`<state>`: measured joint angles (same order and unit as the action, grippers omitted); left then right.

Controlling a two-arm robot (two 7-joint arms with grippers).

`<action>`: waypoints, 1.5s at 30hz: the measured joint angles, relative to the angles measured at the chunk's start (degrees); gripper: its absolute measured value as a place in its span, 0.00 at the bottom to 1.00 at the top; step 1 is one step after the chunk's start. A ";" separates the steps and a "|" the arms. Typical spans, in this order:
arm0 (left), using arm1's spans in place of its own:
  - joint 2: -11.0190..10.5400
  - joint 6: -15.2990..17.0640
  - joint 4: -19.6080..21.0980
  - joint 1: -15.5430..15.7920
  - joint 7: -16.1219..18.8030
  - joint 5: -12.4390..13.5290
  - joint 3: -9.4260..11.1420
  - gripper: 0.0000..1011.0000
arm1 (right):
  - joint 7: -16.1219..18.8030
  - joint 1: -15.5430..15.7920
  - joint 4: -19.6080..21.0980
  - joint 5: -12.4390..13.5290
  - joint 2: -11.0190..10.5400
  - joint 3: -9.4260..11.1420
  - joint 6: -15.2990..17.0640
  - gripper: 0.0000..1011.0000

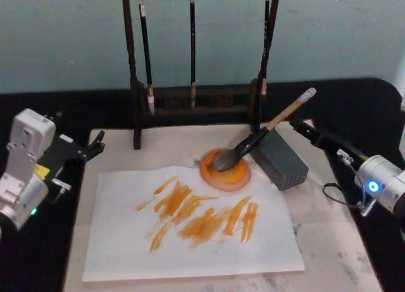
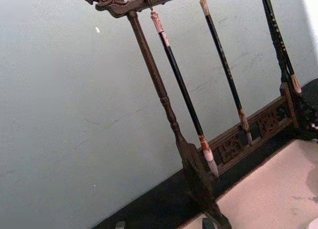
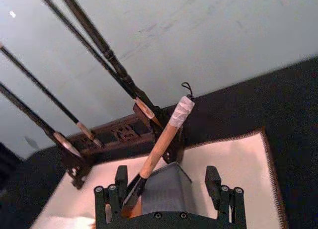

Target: Pick up the brush from the inkstone, write on the paper, then place the brush back to its original position.

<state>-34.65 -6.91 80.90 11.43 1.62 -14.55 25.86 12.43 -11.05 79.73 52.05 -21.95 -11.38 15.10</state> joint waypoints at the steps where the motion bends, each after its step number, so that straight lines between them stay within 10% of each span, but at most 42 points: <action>1: 0.00 0.00 0.00 0.00 0.00 0.00 0.00 0.99 | -0.24 -0.17 -0.24 0.68 0.36 0.16 0.30 0.99; 15: 0.00 0.00 0.00 0.00 0.00 0.00 0.00 0.99 | -2.44 -4.28 -6.41 8.69 5.34 1.82 0.57 0.99; 45: 0.00 0.00 0.00 0.00 0.00 0.00 0.00 0.99 | 1.35 -12.35 -18.11 13.11 7.07 -2.81 -1.40 0.99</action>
<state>-34.64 -6.91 80.90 11.43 1.62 -14.55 25.86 13.78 -23.40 61.62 65.16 -14.88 -14.19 13.69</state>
